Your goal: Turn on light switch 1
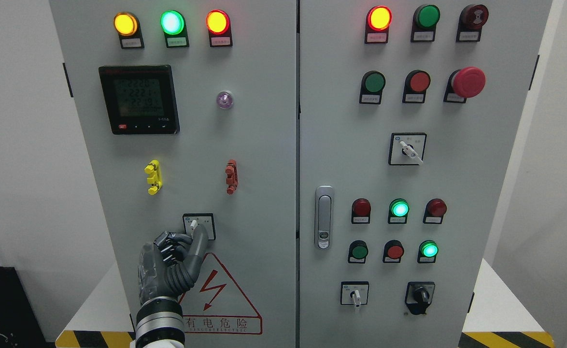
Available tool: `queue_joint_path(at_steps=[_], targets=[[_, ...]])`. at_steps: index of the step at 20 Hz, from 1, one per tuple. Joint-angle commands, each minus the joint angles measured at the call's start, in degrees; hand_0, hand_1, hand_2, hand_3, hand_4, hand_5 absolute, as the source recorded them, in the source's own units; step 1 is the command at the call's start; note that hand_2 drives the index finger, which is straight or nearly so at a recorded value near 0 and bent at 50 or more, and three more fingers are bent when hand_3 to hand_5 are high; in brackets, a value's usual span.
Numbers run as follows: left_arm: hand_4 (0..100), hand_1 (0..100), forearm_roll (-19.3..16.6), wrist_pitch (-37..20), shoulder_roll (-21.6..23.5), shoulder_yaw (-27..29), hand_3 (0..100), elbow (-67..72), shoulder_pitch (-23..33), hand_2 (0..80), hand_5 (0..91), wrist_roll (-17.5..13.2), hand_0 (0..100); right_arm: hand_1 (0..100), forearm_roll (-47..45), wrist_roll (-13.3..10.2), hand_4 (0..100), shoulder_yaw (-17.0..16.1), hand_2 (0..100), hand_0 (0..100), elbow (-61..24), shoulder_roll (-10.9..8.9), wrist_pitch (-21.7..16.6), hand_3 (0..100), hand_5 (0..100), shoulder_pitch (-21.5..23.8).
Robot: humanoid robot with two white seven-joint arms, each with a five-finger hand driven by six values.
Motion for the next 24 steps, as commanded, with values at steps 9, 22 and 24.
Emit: queue_joint_path(at_steps=[9, 22, 24], targets=[[94, 55, 0.1, 0.0, -0.1, -0.7, 97, 0.0, -0.3, 64.4, 84.5, -0.3, 87, 0, -1.4, 0.0, 0, 0.0, 0, 0, 0.0, 0.00, 0.0, 0, 0, 0.0], [93, 54, 0.0, 0.0, -0.1, -0.7, 98, 0.2, -0.3, 64.0, 84.5, -0.3, 89, 0, -1.4, 0.0, 0, 0.0, 0, 0, 0.0, 0.00, 0.0, 0, 0, 0.0], [93, 54, 0.0, 0.0, -0.1, -0.7, 98, 0.2, -0.3, 64.0, 84.5, -0.3, 90, 0, -1.4, 0.0, 0, 0.0, 0, 0, 0.0, 0.00, 0.0, 0, 0, 0.0]])
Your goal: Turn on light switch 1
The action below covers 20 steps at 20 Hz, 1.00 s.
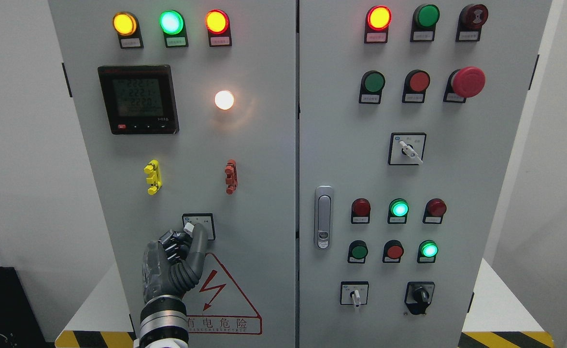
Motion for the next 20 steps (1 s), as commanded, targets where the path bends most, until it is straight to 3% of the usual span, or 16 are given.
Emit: queue_joint_path(at_steps=[1, 4, 14, 20], targets=[[93, 54, 0.0, 0.0, 0.0, 0.0, 98, 0.1, 0.1, 64.0, 84.5, 0.1, 90, 0, -1.4, 0.0, 0, 0.0, 0, 0, 0.0, 0.00, 0.0, 0, 0, 0.0], [93, 53, 0.0, 0.0, 0.0, 0.0, 98, 0.2, 0.1, 63.8, 84.5, 0.1, 87, 0, -1.4, 0.0, 0, 0.0, 0, 0, 0.0, 0.00, 0.0, 0, 0, 0.0], [93, 46, 0.0, 0.0, 0.0, 0.0, 98, 0.2, 0.1, 65.2, 84.5, 0.2, 55, 0, -1.4, 0.0, 0, 0.0, 0, 0, 0.0, 0.00, 0.0, 0, 0, 0.0], [93, 45, -0.1, 0.0, 0.0, 0.0, 98, 0.2, 0.1, 66.5, 84.7, 0.2, 44, 0, -1.4, 0.0, 0, 0.0, 0, 0, 0.0, 0.00, -0.1, 0, 0, 0.0]])
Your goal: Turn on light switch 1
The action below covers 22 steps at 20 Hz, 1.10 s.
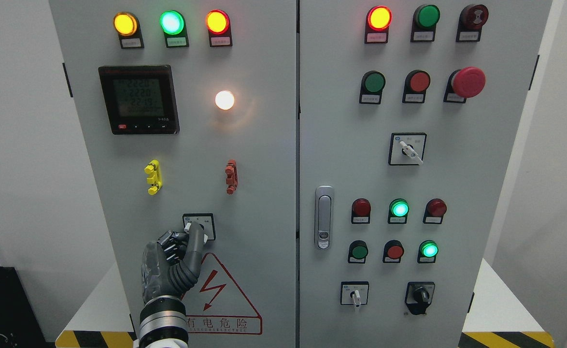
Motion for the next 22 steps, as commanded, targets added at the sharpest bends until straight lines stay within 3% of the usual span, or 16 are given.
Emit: queue_joint_path(at_steps=[1, 11, 22], targets=[[93, 45, -0.1, 0.1, 0.0, 0.0, 98, 0.1, 0.0, 66.7, 84.7, -0.2, 43, 0, -1.4, 0.0, 0, 0.0, 0, 0, 0.0, 0.00, -0.1, 0, 0, 0.0], [94, 45, 0.0, 0.1, 0.0, 0.0, 98, 0.0, 0.1, 67.8, 84.9, -0.3, 27, 0, -1.4, 0.0, 0, 0.0, 0, 0, 0.0, 0.00, 0.0, 0, 0, 0.0], [94, 44, 0.0, 0.0, 0.1, -0.1, 98, -0.6, 0.5, 68.0, 85.1, -0.3, 24, 0, -1.4, 0.0, 0, 0.0, 0, 0, 0.0, 0.00, 0.0, 0, 0, 0.0]])
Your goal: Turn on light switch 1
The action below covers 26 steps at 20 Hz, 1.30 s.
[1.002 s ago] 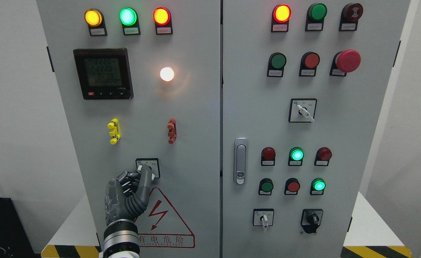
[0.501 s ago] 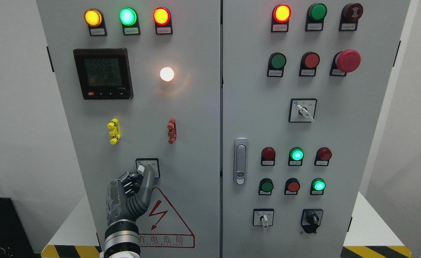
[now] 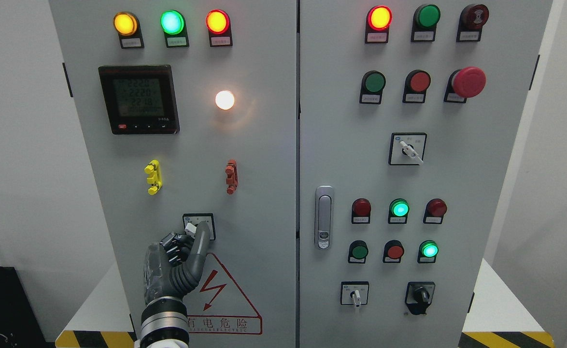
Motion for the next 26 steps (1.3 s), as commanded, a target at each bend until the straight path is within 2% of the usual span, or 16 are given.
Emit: queue_joint_path(at_steps=[1, 19, 23, 26], targets=[[94, 44, 0.0, -0.1, 0.1, -0.1, 98, -0.5, 0.4, 68.0, 85.2, 0.0, 23, 0, -1.4, 0.0, 0, 0.0, 0, 0, 0.0, 0.00, 0.1, 0, 0, 0.0], [95, 44, 0.0, -0.1, 0.4, -0.2, 99, -2.9, 2.8, 69.3, 85.7, 0.0, 24, 0, -1.4, 0.0, 0, 0.0, 0, 0, 0.0, 0.00, 0.1, 0, 0, 0.0], [95, 45, -0.1, -0.7, 0.5, 0.1, 100, -3.7, 4.6, 69.9, 86.2, -0.2, 17, 0, -1.4, 0.0, 0, 0.0, 0, 0, 0.0, 0.00, 0.1, 0, 0, 0.0], [97, 46, -0.1, -1.4, 0.8, 0.5, 100, -4.3, 7.0, 70.7, 86.6, -1.3, 16, 0, -1.4, 0.0, 0, 0.0, 0, 0, 0.0, 0.00, 0.1, 0, 0, 0.0]])
